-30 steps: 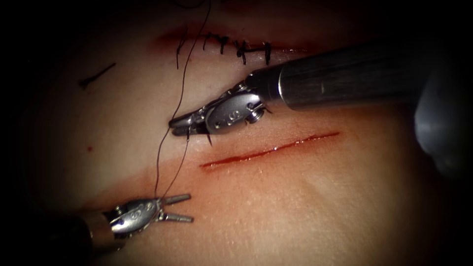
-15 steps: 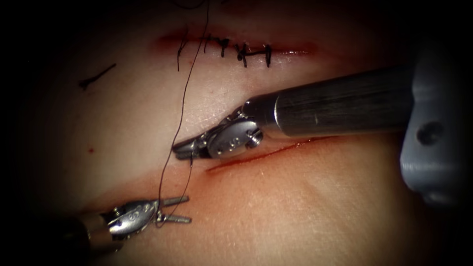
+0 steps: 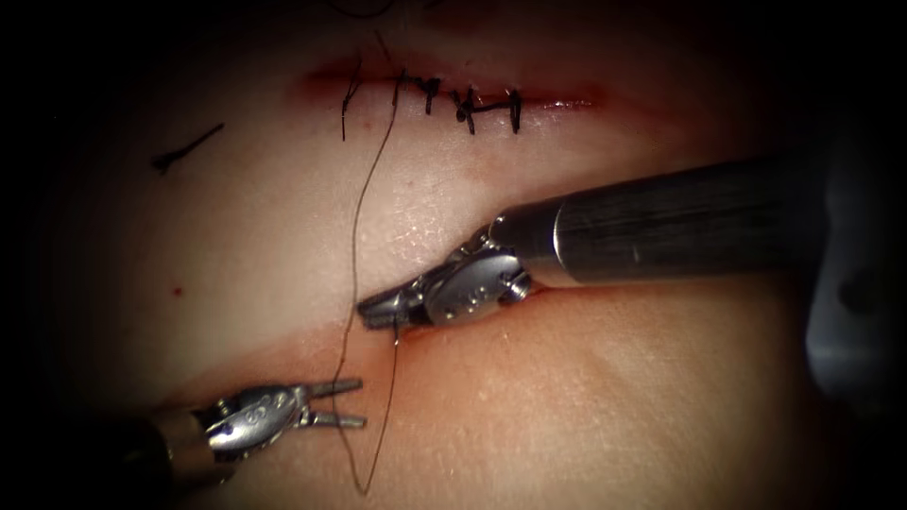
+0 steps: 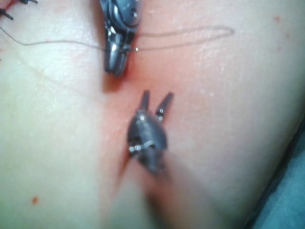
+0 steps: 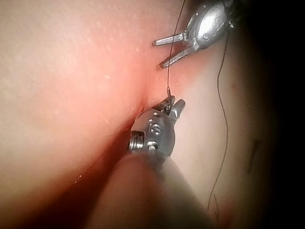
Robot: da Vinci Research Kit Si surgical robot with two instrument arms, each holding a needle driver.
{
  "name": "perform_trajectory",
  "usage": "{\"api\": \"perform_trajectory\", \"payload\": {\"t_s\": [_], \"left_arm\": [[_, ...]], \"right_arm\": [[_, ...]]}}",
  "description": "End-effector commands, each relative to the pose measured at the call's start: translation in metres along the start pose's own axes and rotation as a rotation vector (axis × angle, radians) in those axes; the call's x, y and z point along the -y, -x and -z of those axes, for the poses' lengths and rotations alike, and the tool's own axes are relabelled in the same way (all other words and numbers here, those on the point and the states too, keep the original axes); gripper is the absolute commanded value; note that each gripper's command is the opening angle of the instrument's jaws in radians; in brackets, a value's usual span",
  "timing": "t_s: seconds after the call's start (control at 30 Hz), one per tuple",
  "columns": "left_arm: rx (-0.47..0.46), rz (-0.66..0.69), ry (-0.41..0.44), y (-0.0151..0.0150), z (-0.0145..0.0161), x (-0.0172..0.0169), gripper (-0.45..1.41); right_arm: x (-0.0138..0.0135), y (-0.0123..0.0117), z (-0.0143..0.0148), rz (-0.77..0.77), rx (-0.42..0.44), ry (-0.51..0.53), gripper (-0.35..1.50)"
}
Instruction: Wound Closure
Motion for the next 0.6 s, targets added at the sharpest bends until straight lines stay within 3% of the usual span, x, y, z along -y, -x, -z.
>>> {"api": "perform_trajectory", "payload": {"t_s": [0.03,0.3,0.53,0.6], "left_arm": [[-0.001,0.002,0.002,0.0007,-0.0009,-0.0002,0.31],[0.002,0.008,0.002,0.0007,-0.0009,-0.0001,0.31],[0.005,0.008,0.004,0.0006,-0.0013,-0.0002,0.29],[0.007,0.009,0.007,0.0006,-0.0015,-0.0003,0.29]], "right_arm": [[0.0009,-0.0001,-0.0007,0.003,-0.005,-0.005,-0.35],[0.0014,0.0002,-0.0005,-0.023,-0.007,-0.011,-0.35],[-0.002,0.0013,-0.0007,-0.167,0.029,0.048,-0.35],[-0.004,0.0019,-0.0013,-0.205,0.044,0.059,-0.35]]}}
